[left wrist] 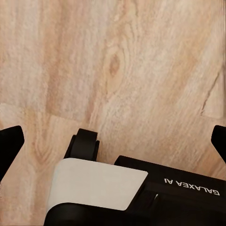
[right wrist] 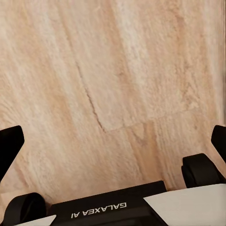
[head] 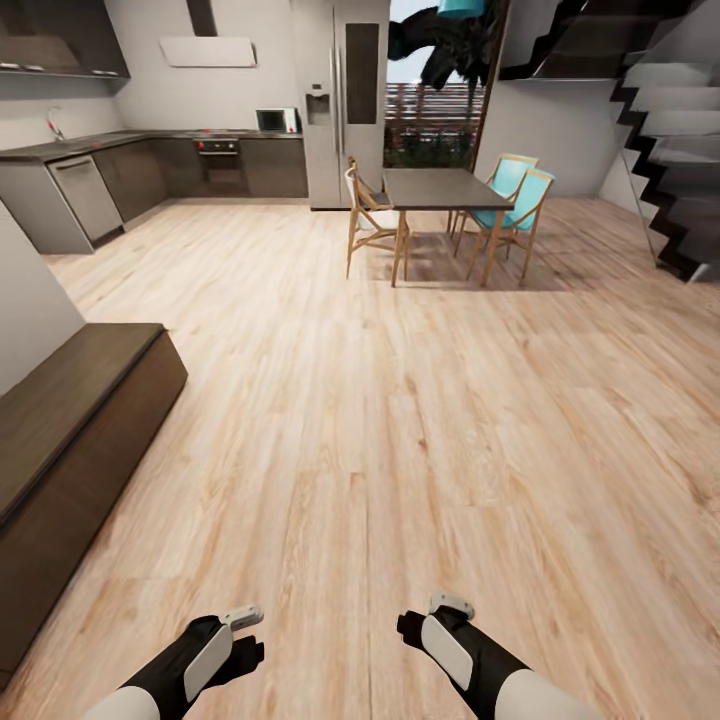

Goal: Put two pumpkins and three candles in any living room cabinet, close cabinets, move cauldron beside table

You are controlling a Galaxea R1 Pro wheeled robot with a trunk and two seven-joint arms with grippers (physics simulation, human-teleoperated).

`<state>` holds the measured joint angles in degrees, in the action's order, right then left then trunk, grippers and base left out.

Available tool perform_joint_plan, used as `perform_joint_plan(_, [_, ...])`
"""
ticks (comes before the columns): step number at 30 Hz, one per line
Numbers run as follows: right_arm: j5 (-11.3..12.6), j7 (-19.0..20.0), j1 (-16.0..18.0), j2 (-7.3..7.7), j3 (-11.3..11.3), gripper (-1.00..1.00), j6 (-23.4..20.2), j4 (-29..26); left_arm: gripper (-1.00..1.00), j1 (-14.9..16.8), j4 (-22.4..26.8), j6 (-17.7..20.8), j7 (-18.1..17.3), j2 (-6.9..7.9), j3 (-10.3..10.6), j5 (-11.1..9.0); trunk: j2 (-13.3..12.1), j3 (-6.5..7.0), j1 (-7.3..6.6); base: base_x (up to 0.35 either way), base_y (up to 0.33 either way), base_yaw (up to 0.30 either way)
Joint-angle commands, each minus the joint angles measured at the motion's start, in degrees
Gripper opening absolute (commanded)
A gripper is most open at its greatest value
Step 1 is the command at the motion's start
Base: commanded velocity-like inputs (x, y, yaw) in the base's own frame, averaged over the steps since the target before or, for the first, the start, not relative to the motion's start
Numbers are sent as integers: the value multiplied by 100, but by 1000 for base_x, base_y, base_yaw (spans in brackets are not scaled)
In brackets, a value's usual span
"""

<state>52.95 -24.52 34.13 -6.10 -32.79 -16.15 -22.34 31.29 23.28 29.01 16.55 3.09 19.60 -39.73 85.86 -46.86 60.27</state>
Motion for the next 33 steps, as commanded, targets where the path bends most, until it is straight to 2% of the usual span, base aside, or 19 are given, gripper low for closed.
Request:
perform_joint_plan(1, [31, -42, 6, 3, -43, 100, -20, -9, 100, 0, 18, 19, 50, 8, 44, -61, 2, -5, 0, 0, 0, -276])
perform_joint_plan(9, [31, -50, 7, -4, -43, 100, -14, -15, 100, 0, 18, 17, 50, 8, 46, -61, 2, -5, 0, 86, 8, -97])
perform_joint_plan(33, [22, -53, 7, -6, -44, 100, 5, -16, 100, 0, 17, 17, 50, 8, 45, -61, 2, -5, 0, 307, 44, -1])
